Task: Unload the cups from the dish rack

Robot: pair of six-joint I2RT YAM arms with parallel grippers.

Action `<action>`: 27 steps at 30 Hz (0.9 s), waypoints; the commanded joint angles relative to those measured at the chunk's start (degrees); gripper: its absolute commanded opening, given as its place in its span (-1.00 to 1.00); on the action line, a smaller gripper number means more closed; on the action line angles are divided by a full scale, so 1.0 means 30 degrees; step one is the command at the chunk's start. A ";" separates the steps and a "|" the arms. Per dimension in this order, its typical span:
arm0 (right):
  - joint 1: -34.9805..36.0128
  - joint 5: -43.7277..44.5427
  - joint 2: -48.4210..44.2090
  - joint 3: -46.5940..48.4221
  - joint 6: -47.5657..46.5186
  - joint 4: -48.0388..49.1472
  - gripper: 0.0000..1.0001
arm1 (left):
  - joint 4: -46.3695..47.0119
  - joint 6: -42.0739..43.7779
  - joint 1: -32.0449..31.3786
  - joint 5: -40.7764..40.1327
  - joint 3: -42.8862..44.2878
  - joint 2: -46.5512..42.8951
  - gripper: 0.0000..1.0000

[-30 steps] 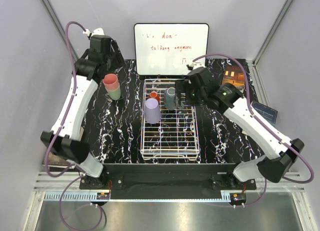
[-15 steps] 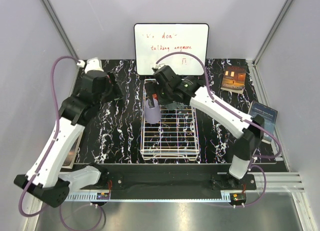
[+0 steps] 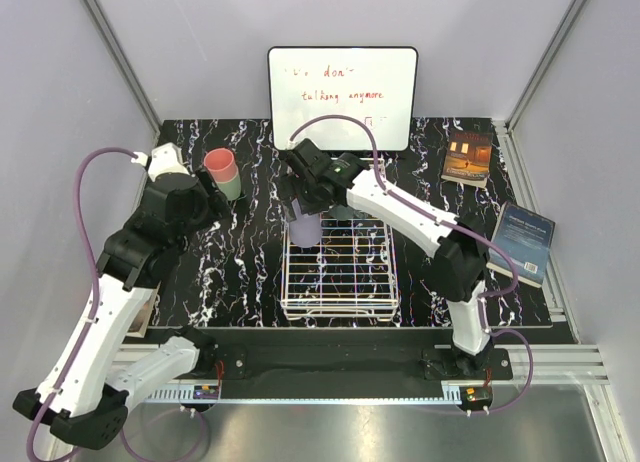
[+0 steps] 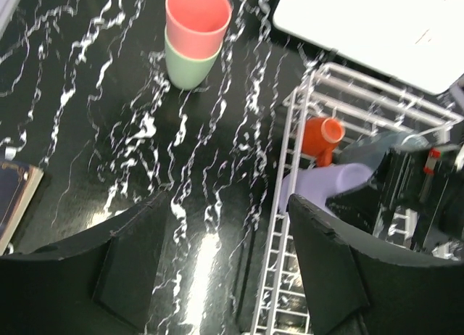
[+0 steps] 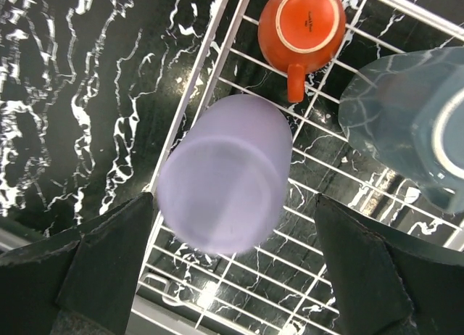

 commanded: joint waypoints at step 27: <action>-0.0580 0.0864 -0.8189 -0.2468 0.0621 0.2630 -1.00 | 0.2397 -0.0984 -0.0078 0.2475 -0.1486 0.0760 0.41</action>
